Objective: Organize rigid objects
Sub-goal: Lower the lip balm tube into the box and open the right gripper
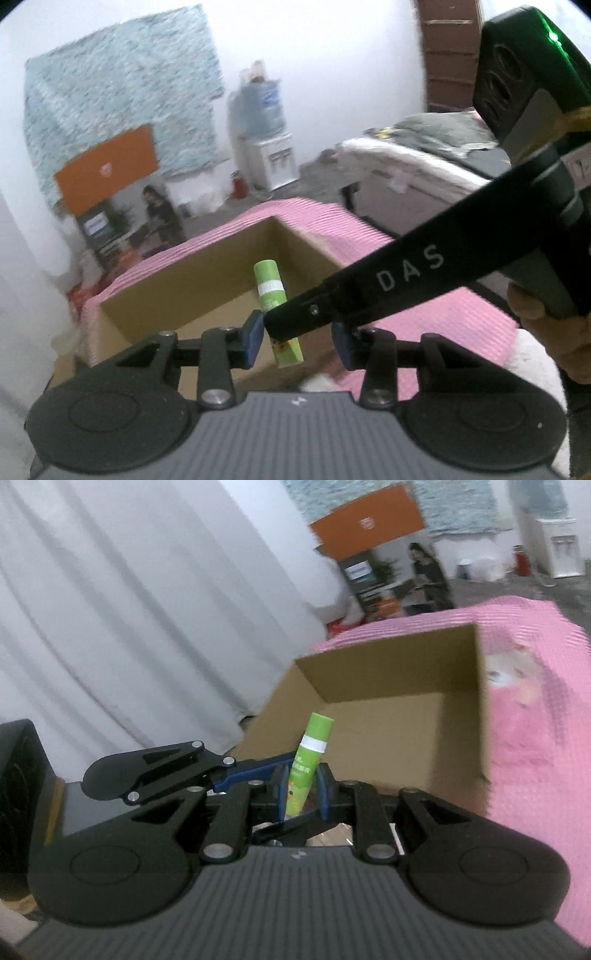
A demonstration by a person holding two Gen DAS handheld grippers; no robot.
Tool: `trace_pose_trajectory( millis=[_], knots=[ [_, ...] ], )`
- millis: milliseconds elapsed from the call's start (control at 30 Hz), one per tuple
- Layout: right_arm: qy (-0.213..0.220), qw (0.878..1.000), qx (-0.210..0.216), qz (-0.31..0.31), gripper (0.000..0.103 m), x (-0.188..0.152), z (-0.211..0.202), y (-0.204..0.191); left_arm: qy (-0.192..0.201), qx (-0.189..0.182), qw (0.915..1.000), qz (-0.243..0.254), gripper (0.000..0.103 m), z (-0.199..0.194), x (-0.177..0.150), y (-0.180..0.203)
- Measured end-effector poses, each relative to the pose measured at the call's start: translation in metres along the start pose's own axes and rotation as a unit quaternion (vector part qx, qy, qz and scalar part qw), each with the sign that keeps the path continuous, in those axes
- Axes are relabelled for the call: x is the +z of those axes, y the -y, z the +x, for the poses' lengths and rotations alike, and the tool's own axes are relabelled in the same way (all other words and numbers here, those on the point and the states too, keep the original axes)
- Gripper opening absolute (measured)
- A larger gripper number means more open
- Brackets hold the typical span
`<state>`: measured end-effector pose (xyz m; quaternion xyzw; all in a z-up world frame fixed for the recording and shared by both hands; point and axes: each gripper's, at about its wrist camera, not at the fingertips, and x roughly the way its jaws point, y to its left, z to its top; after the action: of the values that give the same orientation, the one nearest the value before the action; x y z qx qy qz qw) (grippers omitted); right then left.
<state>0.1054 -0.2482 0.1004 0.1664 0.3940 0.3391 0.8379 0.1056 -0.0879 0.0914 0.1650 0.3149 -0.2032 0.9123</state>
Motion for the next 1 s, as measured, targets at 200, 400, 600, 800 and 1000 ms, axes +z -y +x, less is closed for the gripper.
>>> trace_pose_trajectory(
  millis=[200,400,600,800,1000],
  knots=[
    [-0.065,0.996,0.036,0.041,0.016,0.061,0.082,0.013,-0.076,-0.010,0.9958,-0.050,0.042,0.044,0.013,-0.079],
    [-0.128,0.987,0.033,0.096,0.016,0.100,0.167,0.033,-0.144,-0.020,0.9865,-0.076,0.042,0.101,0.009,-0.137],
    [-0.172,0.975,0.014,0.136,0.014,0.111,0.235,0.054,-0.194,-0.016,0.9768,-0.089,0.042,0.149,0.001,-0.168],
    [-0.199,0.966,0.002,0.164,0.014,0.109,0.283,0.062,-0.213,0.011,0.9730,-0.089,0.055,0.167,-0.006,-0.177],
    [-0.201,0.964,-0.001,0.172,0.016,0.104,0.290,0.067,-0.190,0.013,0.9775,-0.091,0.065,0.154,0.000,-0.178]
  ],
)
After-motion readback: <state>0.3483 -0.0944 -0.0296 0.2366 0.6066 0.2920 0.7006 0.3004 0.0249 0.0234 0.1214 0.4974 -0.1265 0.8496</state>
